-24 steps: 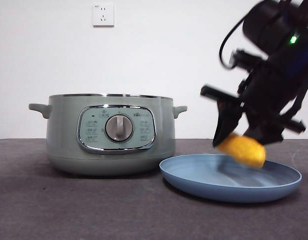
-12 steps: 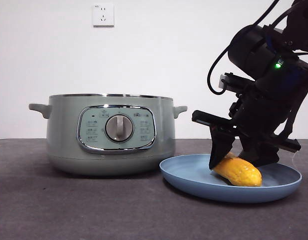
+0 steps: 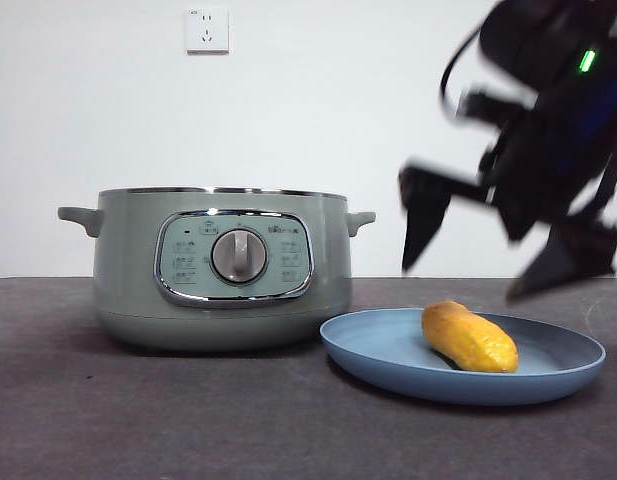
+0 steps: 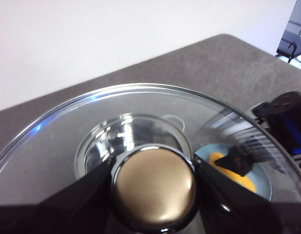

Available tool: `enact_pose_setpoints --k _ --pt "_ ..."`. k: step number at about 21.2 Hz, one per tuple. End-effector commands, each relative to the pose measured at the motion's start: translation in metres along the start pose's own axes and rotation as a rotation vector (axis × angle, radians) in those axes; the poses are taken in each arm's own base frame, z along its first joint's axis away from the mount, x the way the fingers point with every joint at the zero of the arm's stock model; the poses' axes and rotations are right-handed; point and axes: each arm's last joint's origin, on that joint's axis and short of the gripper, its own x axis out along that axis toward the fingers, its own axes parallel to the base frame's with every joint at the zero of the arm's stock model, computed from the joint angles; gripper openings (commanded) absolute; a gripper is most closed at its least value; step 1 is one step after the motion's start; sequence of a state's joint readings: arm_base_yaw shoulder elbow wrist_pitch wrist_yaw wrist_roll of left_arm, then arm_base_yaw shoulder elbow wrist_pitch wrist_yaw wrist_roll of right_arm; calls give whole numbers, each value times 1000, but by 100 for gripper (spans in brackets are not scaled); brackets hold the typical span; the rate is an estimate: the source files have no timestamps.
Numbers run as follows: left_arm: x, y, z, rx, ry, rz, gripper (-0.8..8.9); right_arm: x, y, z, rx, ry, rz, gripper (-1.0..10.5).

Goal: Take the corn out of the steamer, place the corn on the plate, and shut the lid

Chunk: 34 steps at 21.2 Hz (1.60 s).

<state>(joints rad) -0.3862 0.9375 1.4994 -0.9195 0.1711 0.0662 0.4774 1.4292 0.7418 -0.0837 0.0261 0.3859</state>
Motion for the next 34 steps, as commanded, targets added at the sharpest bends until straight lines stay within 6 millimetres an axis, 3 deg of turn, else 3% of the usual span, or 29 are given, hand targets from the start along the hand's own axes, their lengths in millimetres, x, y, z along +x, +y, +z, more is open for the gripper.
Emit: enact_pose_setpoints --k 1,4,7,12,15,20,34 --pt "12 2 12 2 -70 -18 -8 -39 2 7 -48 -64 23 538" --pt "46 7 10 -4 -70 -42 -8 -92 2 9 -67 -157 57 537" --pt "90 14 -4 -25 -60 -43 -8 -146 -3 3 -64 -279 103 537" --pt "159 25 -14 -26 -53 -37 -8 -202 -14 -23 -60 -369 141 537" --pt "197 31 -25 -32 -21 -39 -8 -214 -20 -35 -60 -362 138 537" --pt "229 36 -37 -34 10 -39 -8 -217 -21 -38 -63 -350 148 537" --pt "279 43 -65 -31 77 -19 -8 -217 -20 -38 -66 -348 159 537"
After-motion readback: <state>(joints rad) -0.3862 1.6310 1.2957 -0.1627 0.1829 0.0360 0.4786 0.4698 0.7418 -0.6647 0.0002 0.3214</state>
